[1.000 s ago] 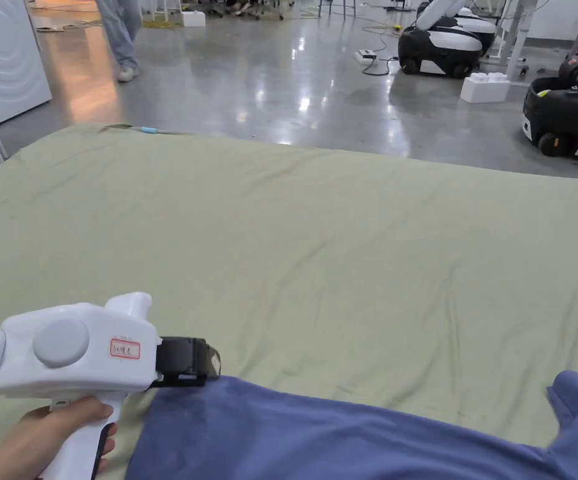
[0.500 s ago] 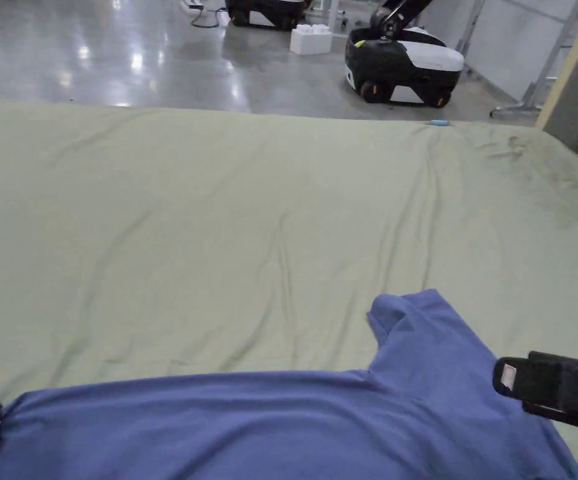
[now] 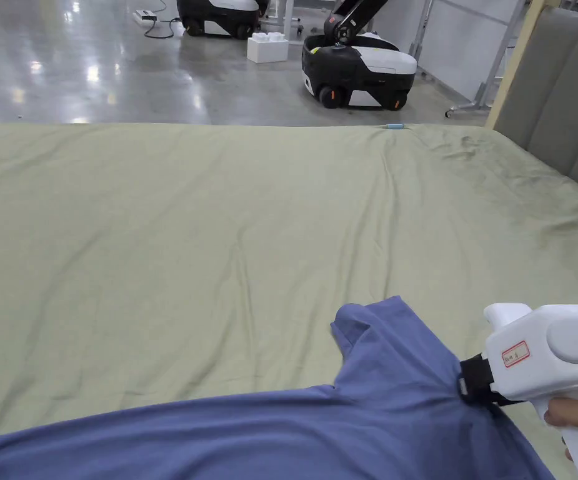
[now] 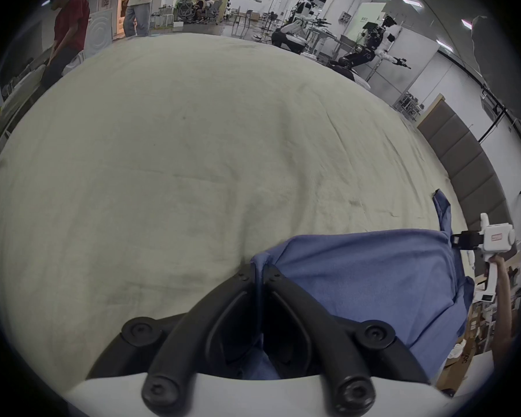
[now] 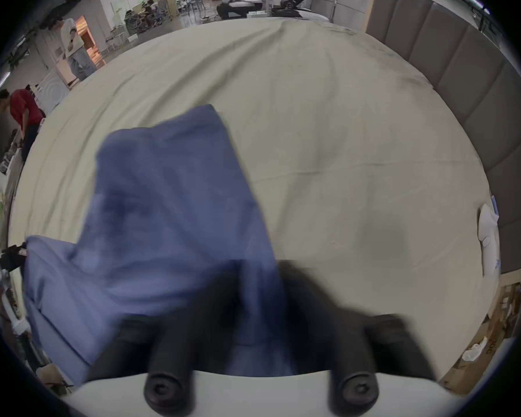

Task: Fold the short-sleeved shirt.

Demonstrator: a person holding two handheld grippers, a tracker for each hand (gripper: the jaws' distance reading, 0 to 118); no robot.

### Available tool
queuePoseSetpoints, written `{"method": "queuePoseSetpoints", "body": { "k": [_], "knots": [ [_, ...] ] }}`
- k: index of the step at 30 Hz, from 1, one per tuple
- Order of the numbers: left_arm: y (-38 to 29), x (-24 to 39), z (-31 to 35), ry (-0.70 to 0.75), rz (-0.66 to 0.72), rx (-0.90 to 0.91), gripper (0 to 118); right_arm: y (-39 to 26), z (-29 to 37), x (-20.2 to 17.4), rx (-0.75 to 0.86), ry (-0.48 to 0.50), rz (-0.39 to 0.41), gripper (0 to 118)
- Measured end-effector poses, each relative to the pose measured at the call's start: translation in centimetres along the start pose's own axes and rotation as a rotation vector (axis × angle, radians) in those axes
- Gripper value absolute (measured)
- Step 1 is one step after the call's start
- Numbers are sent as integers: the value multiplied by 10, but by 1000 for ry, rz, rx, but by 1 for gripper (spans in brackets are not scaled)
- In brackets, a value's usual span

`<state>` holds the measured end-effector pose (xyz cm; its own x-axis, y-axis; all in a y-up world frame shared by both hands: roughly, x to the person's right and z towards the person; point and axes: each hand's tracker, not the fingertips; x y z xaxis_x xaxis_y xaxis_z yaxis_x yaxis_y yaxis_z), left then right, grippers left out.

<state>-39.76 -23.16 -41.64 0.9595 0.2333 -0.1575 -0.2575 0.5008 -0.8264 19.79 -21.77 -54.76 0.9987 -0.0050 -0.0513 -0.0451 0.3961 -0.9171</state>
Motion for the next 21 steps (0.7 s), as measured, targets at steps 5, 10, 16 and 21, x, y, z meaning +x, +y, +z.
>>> {"method": "queuePoseSetpoints", "body": {
  "k": [5, 10, 16, 21],
  "knots": [
    [-5, 14, 23, 24, -70, 50, 4, -13, 21, -12, 26, 96, -5, 4],
    [-10, 3, 90, 0, -42, 189, 4, -49, 90, -7, 164, 126, 4, 4],
    [-49, -21, 158, -53, 40, 240, 4, -131, 176, 13, 286, 112, -71, 4],
    [-112, -32, 167, -63, 129, 184, 4, -204, 193, 13, 259, 110, -164, 4]
  ]
}}
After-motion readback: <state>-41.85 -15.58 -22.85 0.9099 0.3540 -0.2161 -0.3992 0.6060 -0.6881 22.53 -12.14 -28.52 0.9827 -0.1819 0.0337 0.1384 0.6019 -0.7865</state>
